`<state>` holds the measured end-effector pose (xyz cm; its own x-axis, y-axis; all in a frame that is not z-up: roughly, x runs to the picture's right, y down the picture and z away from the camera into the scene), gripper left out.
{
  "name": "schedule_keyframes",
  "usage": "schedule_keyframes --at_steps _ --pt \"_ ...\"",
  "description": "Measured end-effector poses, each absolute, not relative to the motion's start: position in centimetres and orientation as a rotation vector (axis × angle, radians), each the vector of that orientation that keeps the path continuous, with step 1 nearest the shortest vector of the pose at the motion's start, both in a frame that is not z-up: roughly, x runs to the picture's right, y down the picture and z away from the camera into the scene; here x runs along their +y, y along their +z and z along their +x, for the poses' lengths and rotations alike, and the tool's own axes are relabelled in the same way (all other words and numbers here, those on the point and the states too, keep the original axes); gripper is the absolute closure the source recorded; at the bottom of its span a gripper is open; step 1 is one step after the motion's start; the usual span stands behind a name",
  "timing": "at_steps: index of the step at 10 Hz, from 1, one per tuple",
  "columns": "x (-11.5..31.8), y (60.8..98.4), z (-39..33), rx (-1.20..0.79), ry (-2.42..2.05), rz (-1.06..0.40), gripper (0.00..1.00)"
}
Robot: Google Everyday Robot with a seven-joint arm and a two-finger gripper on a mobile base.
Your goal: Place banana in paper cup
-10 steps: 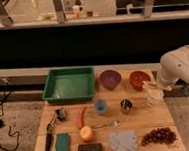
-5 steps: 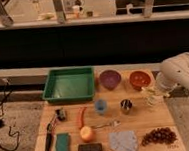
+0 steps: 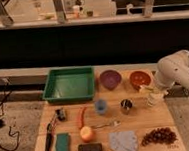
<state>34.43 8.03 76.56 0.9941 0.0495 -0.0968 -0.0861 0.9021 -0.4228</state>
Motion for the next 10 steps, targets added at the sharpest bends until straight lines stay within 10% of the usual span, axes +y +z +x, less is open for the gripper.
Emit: schedule_keyframes --at_steps 10 --pt "6.9 77.4 35.8 0.105 0.082 -0.432 0.90"
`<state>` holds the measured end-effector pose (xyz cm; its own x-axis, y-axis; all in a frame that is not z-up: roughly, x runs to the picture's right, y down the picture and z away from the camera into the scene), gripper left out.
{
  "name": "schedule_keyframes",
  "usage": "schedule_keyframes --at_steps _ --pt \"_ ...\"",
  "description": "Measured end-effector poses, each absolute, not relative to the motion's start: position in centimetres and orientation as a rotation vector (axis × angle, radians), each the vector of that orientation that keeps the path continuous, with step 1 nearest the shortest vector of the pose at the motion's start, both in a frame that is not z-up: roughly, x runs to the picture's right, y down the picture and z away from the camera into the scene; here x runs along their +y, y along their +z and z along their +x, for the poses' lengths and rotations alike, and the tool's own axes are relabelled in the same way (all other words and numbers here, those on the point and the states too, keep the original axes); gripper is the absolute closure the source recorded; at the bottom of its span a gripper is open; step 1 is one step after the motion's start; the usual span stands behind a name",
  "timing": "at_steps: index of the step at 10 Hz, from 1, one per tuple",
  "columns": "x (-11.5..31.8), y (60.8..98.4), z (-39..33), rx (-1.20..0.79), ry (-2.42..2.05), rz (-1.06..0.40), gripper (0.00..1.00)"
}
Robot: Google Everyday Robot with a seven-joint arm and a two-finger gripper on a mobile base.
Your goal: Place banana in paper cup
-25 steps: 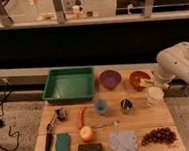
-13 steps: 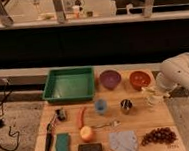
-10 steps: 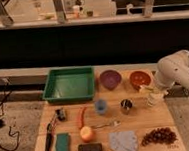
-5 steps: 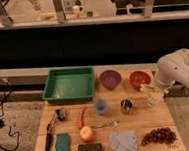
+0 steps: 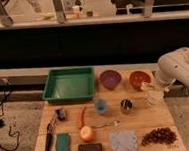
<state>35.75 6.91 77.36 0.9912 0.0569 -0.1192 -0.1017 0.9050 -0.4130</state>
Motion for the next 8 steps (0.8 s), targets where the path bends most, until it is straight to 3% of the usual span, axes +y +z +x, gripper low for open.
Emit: schedule_keyframes --at_steps 5,7,8 --pt "7.50 77.28 36.06 0.118 0.030 -0.439 0.41" --pt "7.31 77.21 36.01 0.124 0.039 -0.435 0.24" --pt "7.17 77.20 35.88 0.127 0.045 -0.433 0.20"
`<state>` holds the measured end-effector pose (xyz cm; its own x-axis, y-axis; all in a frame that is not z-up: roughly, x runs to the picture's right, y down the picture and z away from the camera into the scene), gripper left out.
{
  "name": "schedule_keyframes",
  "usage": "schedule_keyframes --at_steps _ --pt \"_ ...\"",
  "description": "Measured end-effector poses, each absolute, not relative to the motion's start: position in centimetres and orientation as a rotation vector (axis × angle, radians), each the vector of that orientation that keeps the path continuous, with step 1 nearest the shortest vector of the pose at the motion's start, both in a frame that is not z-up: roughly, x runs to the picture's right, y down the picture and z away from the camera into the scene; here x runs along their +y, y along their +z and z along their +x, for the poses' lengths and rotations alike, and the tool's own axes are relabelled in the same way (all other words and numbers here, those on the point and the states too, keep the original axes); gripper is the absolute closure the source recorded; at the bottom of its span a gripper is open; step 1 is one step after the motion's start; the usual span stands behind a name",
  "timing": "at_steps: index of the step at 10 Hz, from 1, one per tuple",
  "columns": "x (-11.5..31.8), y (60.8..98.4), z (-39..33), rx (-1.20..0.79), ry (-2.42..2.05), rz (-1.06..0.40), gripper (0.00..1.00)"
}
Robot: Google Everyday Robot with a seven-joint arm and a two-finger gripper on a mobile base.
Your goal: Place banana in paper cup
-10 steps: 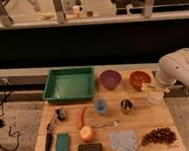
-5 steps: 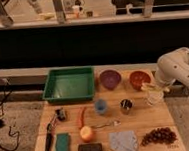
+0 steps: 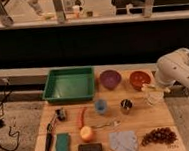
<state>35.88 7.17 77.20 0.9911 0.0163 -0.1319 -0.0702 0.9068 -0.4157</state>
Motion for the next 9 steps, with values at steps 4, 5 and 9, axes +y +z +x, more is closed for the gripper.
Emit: schedule_keyframes --at_steps 4,5,9 --pt "7.10 77.19 35.99 0.145 0.065 -0.429 0.20" --pt "7.01 77.22 35.85 0.146 0.066 -0.428 0.20" --pt "6.94 76.78 35.62 0.132 0.078 -0.423 0.20"
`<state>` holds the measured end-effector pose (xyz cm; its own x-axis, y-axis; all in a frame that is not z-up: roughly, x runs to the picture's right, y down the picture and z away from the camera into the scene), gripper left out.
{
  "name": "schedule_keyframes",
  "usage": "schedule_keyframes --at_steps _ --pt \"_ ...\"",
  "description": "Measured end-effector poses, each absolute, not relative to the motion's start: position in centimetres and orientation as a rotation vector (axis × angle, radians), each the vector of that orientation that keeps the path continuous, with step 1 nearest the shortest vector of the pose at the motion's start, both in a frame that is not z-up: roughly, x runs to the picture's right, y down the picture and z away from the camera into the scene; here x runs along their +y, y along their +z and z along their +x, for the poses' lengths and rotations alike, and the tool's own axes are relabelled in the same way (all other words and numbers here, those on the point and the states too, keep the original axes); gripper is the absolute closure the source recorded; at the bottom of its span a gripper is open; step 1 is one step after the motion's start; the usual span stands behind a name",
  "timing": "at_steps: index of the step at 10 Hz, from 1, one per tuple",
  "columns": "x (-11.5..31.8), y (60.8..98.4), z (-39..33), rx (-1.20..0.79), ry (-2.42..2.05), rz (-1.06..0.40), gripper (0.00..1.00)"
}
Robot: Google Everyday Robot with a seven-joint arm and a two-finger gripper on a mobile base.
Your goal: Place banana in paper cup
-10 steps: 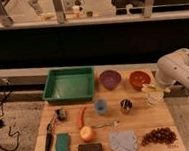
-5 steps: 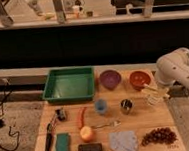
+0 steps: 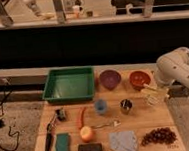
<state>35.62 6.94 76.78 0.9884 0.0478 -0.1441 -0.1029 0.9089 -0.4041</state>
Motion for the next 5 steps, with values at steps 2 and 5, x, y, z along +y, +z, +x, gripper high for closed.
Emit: schedule_keyframes --at_steps 2,5 --pt "6.87 76.80 35.52 0.131 0.075 -0.423 0.20" --pt "6.88 76.80 35.53 0.131 0.075 -0.423 0.20"
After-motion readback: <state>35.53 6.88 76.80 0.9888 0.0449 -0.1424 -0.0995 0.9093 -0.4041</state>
